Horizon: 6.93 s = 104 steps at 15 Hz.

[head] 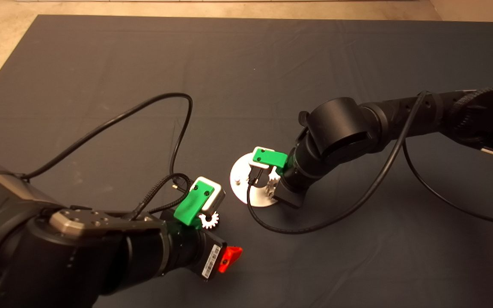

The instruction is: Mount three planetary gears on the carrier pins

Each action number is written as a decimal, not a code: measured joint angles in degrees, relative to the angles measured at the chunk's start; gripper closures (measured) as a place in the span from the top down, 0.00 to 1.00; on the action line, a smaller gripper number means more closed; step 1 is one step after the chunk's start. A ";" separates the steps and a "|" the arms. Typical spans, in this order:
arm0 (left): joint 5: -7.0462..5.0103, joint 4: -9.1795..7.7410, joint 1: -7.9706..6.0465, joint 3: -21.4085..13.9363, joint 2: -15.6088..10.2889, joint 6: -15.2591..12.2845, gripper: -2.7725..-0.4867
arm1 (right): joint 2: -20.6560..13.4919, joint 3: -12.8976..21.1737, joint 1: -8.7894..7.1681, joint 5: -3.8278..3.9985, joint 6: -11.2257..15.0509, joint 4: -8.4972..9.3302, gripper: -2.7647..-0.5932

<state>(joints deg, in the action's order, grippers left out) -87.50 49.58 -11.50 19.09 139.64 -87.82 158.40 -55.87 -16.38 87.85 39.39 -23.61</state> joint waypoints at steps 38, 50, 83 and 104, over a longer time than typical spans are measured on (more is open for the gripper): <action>0.00 0.16 -2.54 0.00 -0.15 -0.05 0.89 | -0.94 0.94 0.02 0.02 0.00 0.00 0.04; 0.02 0.15 -2.54 0.00 -0.59 -0.07 0.89 | -0.94 0.94 0.04 0.00 -0.12 -0.02 0.04; 0.02 0.15 -2.56 0.00 -0.80 -0.51 0.89 | -0.93 0.94 1.34 0.04 -0.30 -0.37 0.04; 0.02 0.17 -2.69 0.00 -1.58 -0.63 0.89 | -0.90 0.96 2.87 -0.02 -0.56 -0.50 0.33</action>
<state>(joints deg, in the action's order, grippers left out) -87.48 49.75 -14.19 19.09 138.06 -88.45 157.50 -54.91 -13.51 87.82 38.83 -24.11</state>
